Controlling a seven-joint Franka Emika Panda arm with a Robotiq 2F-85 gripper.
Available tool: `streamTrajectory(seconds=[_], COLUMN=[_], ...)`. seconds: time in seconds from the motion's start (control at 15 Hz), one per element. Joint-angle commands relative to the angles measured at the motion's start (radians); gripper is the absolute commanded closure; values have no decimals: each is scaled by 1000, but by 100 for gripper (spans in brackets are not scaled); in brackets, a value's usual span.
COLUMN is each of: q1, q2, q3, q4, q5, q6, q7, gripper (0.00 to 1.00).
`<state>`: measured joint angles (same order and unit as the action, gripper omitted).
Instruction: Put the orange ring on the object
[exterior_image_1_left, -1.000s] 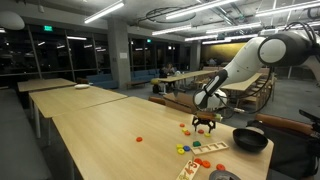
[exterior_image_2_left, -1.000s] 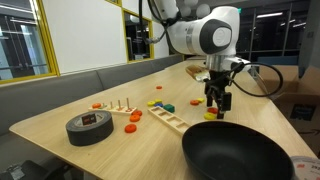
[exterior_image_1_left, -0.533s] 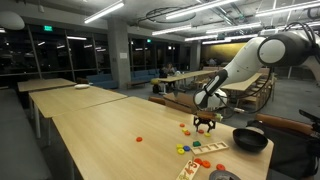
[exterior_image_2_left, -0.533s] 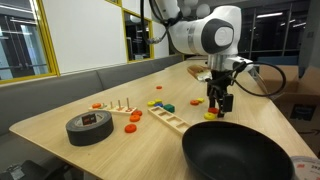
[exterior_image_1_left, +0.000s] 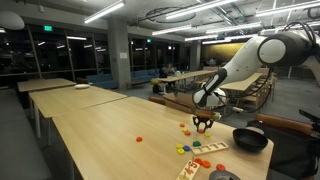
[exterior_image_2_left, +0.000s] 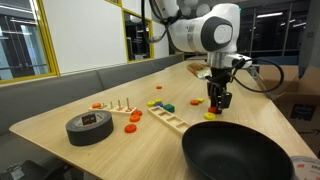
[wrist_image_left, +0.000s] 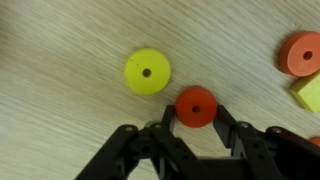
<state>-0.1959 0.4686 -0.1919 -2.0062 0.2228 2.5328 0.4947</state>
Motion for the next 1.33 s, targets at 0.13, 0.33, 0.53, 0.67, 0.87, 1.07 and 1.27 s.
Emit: streamTrajectory(seconds=[0.13, 0.33, 0.53, 0.67, 0.87, 1.07, 1.27], q1=[25, 42, 74, 94, 131, 158, 189], q2=[-43, -125, -209, -261, -318, -351, -363], q3=[0, 16, 27, 48, 94, 139, 175], q4=[-14, -61, -103, -129, -188, -238, -267], q5=[9, 3, -10, -3, 12, 38, 44], q6=[-52, -119, -184, -226, -236, -236, -236], q7=[-22, -52, -62, -78, -93, -107, -99], gripper=[75, 75, 75, 75, 75, 75, 75])
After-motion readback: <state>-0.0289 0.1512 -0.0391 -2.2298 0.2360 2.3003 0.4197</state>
